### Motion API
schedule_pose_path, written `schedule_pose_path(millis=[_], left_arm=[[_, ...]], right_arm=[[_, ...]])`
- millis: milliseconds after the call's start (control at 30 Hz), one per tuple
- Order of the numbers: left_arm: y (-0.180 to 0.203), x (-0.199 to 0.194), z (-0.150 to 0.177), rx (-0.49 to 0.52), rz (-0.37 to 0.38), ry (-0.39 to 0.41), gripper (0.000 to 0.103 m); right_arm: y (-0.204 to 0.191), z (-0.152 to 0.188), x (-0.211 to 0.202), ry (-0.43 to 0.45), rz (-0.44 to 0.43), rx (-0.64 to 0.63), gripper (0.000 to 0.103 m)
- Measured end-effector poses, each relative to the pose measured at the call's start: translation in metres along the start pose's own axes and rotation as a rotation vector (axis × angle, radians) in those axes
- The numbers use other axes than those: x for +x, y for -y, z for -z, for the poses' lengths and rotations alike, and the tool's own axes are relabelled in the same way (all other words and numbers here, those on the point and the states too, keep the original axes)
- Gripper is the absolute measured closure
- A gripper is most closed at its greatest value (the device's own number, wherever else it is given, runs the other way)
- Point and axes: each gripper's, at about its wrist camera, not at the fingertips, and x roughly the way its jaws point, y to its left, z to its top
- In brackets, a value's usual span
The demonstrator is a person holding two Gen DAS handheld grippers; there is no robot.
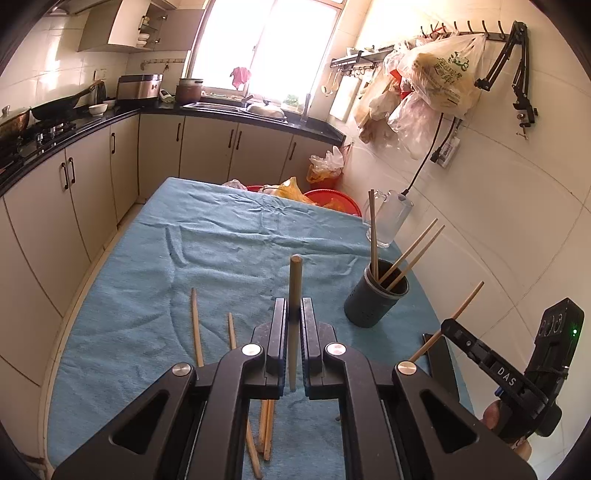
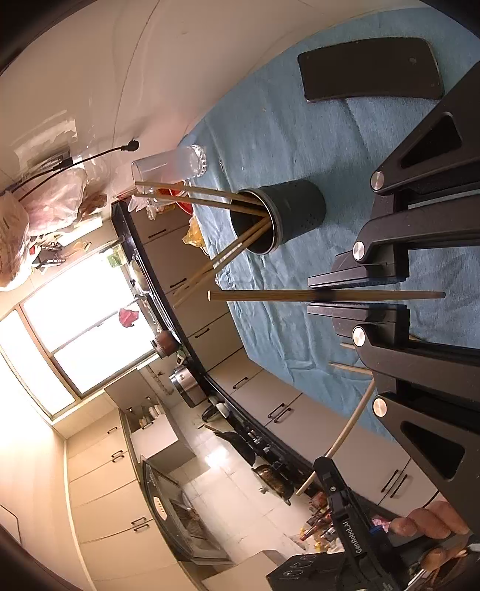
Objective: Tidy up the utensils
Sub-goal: 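Lift both chopsticks upright and carry both tools over the black holder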
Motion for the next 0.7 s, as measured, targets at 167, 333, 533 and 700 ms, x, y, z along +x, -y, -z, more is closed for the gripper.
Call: schedule_pose_path(millis=[167, 333, 533, 700], left_arm=[[0.005, 0.0, 0.0, 0.007, 0.002, -0.002, 0.097], [0.013, 0.002, -0.001, 0.025, 0.009, -0.01, 0.097], [0.024, 0.007, -0.004, 0.046, 0.013, -0.021, 0.097], [0.039, 0.008, -0.012, 0.074, 0.028, -0.019, 0.097]], right_arm=[[0.007, -0.004, -0.006, 0.012, 0.003, 0.021, 0.096], [0.015, -0.008, -0.012, 0.027, 0.002, 0.041, 0.096], [0.025, -0.013, -0.02, 0.046, 0.011, 0.059, 0.096], [0.032, -0.018, -0.029, 0.067, 0.016, 0.074, 0.096]])
